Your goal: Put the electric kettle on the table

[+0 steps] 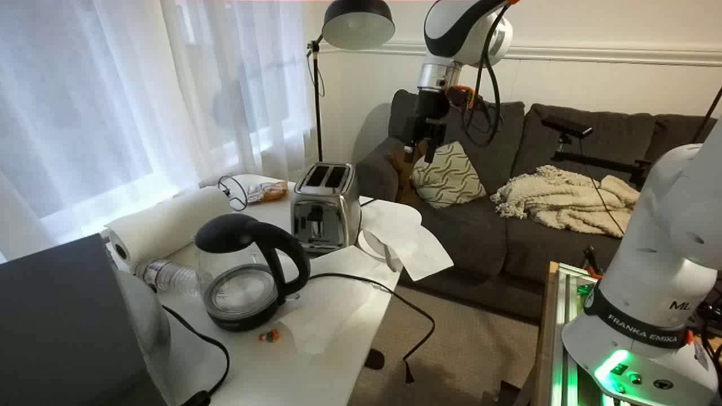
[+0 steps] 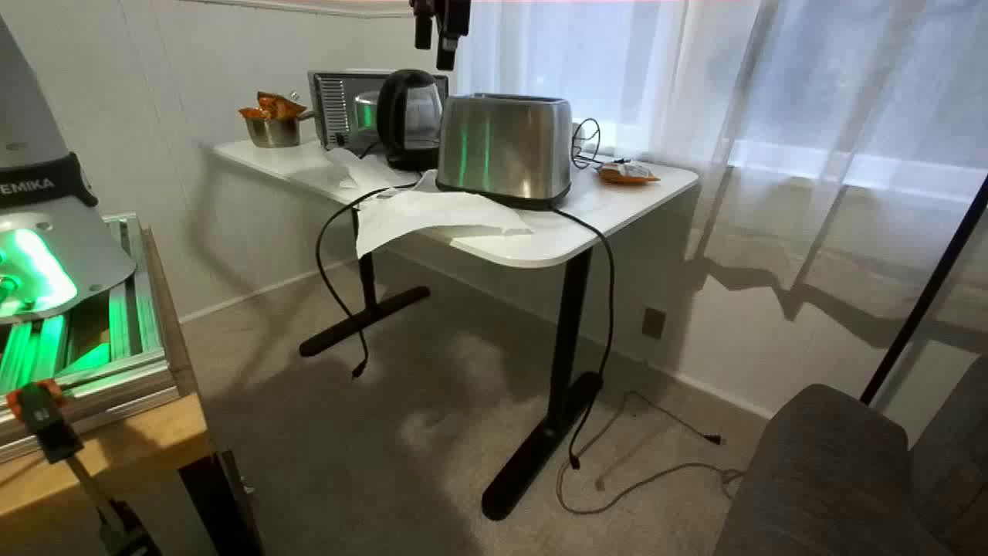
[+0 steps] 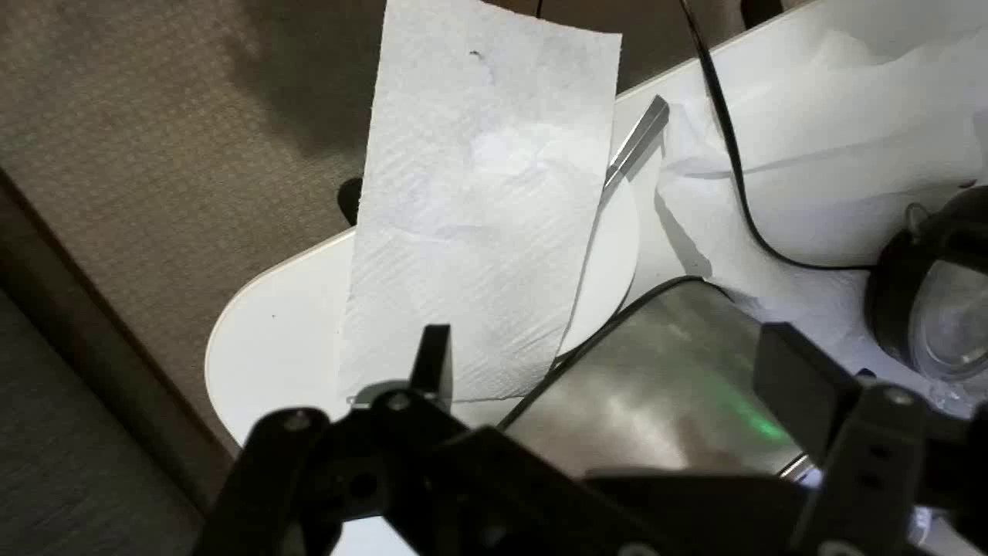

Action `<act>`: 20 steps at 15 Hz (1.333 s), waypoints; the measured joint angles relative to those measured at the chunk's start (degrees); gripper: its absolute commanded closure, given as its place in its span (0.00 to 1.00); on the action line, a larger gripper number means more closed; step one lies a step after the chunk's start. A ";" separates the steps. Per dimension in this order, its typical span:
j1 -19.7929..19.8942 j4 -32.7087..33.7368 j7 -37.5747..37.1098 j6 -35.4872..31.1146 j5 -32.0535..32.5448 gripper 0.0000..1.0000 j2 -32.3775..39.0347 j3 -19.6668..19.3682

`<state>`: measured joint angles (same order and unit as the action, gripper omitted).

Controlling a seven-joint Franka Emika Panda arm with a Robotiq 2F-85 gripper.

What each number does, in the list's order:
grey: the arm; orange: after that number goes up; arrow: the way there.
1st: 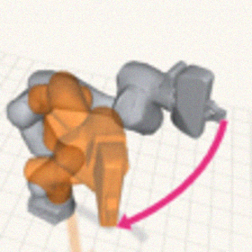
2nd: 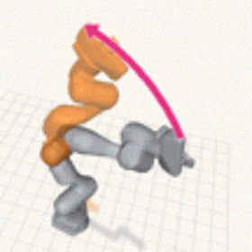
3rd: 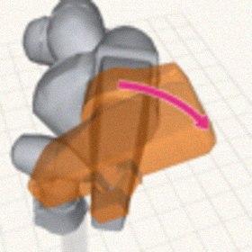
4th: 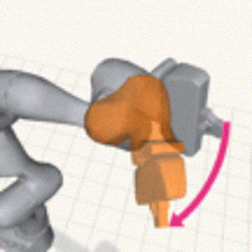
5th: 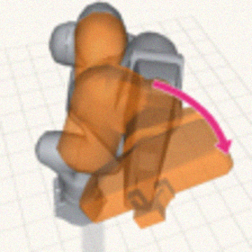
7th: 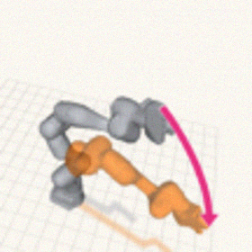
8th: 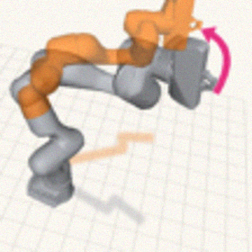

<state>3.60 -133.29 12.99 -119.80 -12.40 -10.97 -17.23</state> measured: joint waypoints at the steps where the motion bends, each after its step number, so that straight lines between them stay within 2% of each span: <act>1: 0.00 0.00 0.00 0.00 0.00 0.00 0.00 0.00; 7: 0.00 0.00 0.00 0.00 0.00 0.00 0.00 0.00; 10: 0.40 0.00 0.24 0.06 -0.03 0.00 -0.06 1.47; 14: -1.50 -0.08 1.57 1.51 -1.15 0.00 -2.39 6.67; 20: -9.29 -0.19 4.56 2.74 -3.38 0.00 -8.51 14.38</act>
<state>-5.70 -133.48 17.55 -117.06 -15.78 -19.48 -2.85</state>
